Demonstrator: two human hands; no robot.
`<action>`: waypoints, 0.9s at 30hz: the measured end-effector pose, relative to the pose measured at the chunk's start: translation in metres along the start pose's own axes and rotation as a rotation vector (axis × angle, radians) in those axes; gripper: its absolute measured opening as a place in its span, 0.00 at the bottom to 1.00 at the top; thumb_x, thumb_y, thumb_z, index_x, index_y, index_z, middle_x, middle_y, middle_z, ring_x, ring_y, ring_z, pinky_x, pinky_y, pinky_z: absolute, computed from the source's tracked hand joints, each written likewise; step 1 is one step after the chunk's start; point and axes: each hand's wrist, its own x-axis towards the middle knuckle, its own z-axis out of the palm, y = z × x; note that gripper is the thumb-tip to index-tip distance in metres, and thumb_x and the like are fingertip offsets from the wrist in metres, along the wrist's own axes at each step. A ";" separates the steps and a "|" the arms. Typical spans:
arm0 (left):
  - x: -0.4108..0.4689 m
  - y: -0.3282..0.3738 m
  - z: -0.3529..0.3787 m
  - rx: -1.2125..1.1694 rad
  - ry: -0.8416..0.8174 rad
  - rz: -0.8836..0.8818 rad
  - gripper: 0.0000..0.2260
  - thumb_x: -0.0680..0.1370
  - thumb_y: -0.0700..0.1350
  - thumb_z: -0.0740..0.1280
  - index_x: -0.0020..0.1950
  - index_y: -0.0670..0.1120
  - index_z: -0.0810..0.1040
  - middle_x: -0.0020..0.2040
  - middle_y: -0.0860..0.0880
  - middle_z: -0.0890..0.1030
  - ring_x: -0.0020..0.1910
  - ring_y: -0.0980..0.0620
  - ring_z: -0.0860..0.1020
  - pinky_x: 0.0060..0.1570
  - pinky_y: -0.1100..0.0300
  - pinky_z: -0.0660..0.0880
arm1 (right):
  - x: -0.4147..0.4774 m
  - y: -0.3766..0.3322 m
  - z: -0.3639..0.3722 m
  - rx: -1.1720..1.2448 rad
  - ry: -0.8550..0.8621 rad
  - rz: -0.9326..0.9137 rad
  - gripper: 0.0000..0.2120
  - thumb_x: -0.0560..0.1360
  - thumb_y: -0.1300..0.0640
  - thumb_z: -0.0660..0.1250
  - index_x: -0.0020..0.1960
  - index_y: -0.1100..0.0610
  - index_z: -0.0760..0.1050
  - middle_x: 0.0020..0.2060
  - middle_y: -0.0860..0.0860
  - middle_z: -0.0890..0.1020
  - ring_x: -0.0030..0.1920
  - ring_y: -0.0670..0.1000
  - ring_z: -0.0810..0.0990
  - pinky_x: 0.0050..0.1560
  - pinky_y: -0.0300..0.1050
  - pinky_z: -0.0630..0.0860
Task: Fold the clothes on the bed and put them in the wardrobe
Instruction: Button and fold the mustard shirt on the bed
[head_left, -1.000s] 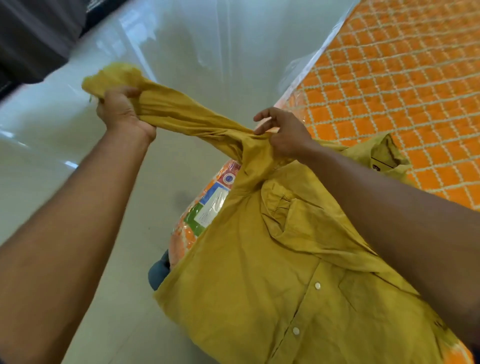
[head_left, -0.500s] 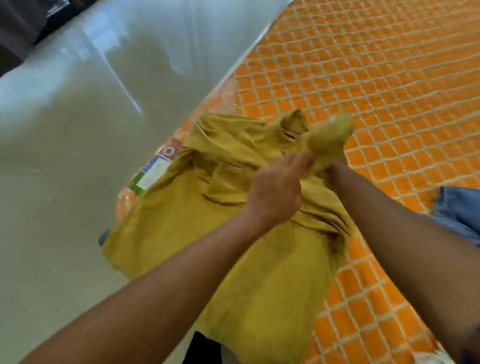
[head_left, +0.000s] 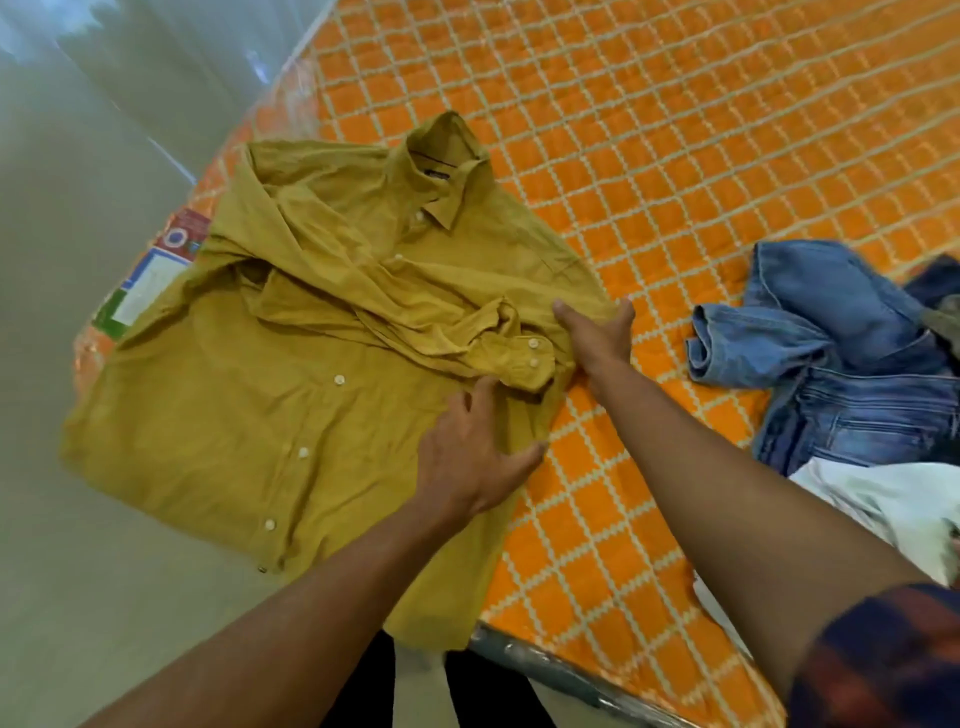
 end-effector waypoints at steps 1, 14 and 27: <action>-0.001 0.011 0.012 -0.012 -0.038 -0.058 0.44 0.68 0.71 0.69 0.76 0.54 0.56 0.65 0.45 0.70 0.60 0.40 0.76 0.52 0.47 0.77 | 0.003 -0.003 0.001 0.043 -0.006 0.028 0.55 0.70 0.47 0.80 0.83 0.53 0.47 0.77 0.58 0.65 0.74 0.60 0.69 0.68 0.53 0.72; -0.034 -0.033 0.022 -0.126 0.036 -0.024 0.15 0.70 0.40 0.62 0.56 0.44 0.76 0.49 0.44 0.80 0.47 0.41 0.77 0.38 0.52 0.68 | -0.034 0.001 0.026 0.251 0.141 -0.018 0.19 0.73 0.62 0.72 0.64 0.56 0.80 0.55 0.53 0.84 0.54 0.57 0.83 0.52 0.50 0.80; -0.056 -0.265 -0.198 -0.371 -0.091 -0.471 0.21 0.59 0.45 0.60 0.48 0.38 0.80 0.46 0.38 0.82 0.46 0.39 0.82 0.45 0.42 0.80 | -0.120 -0.199 0.258 0.150 0.061 -0.373 0.15 0.83 0.57 0.62 0.63 0.64 0.80 0.60 0.61 0.83 0.59 0.61 0.80 0.56 0.48 0.70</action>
